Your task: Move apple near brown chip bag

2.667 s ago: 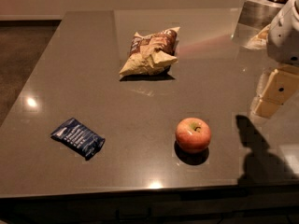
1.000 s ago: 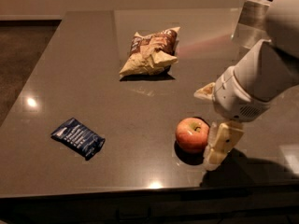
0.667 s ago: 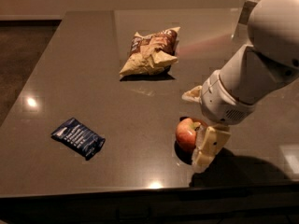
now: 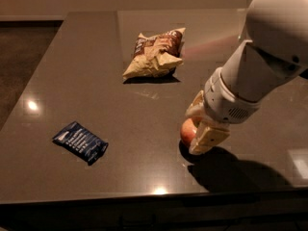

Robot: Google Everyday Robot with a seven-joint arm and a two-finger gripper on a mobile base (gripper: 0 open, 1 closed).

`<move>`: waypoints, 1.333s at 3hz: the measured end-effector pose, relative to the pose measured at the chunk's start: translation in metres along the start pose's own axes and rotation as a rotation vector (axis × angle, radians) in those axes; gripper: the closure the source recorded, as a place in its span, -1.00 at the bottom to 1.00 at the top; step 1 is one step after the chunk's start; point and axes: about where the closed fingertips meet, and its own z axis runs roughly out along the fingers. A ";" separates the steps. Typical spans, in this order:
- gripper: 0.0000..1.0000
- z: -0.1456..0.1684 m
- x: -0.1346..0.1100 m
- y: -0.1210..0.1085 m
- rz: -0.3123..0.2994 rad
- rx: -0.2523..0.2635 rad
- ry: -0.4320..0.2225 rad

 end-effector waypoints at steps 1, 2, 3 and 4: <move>0.40 -0.004 -0.008 -0.010 -0.009 -0.001 0.038; 0.89 -0.006 -0.040 -0.037 -0.043 0.022 0.074; 1.00 -0.006 -0.071 -0.076 -0.063 0.054 0.075; 1.00 -0.010 -0.094 -0.121 -0.072 0.082 0.048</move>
Offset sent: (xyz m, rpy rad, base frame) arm 0.0743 0.0717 0.0424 -0.1257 -0.0690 0.0543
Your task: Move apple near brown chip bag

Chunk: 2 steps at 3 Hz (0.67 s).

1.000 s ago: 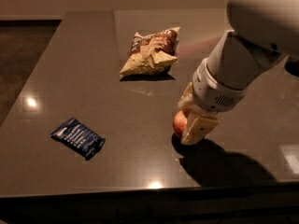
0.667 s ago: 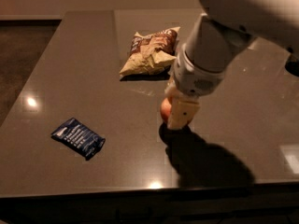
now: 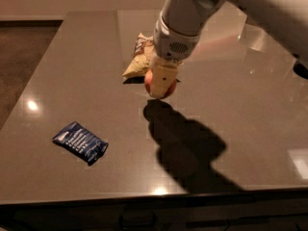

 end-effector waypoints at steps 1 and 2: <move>0.94 -0.003 0.002 -0.041 0.009 0.026 -0.024; 0.60 -0.010 0.021 -0.071 0.041 0.065 -0.032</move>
Offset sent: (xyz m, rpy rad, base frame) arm 0.1042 -0.0564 0.0253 0.0582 -0.0806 -0.1079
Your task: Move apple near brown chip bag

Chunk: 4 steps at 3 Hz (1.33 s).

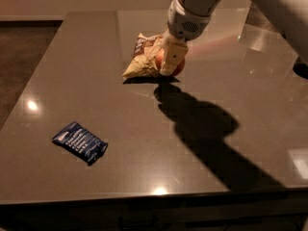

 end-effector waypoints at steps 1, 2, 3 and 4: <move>-0.02 -0.019 0.049 -0.023 0.094 0.054 0.002; -0.63 -0.038 0.101 -0.026 0.186 0.092 0.019; -1.00 -0.046 0.143 -0.017 0.264 0.098 0.036; -1.00 -0.034 0.150 -0.003 0.291 0.071 0.012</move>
Offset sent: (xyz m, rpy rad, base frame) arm 0.0184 -0.1500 0.0153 0.0394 -0.0393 -0.2766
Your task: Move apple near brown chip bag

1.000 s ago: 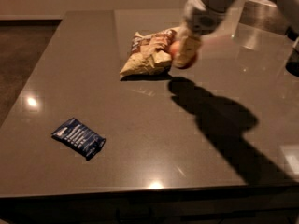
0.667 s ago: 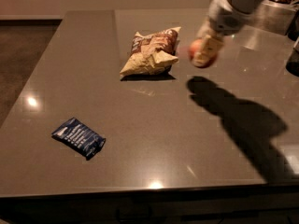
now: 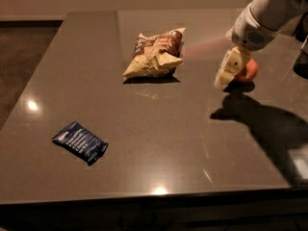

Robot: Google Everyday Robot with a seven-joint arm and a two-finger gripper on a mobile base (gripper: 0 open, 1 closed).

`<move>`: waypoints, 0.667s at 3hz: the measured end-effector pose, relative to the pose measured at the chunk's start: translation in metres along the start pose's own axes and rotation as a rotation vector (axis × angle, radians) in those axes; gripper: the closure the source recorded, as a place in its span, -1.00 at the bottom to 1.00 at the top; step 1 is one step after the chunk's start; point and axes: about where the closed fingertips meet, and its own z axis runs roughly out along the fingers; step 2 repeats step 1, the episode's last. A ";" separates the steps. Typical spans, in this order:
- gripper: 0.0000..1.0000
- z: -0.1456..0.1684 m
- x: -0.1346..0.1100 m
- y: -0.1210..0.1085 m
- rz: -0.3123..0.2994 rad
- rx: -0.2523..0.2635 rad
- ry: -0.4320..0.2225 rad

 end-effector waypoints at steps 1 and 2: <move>-1.00 0.001 0.001 0.001 0.002 -0.003 0.000; -1.00 0.001 0.001 0.001 0.002 -0.003 0.000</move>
Offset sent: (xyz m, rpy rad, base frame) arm 0.0000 0.0000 0.0000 0.0000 0.0000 0.0000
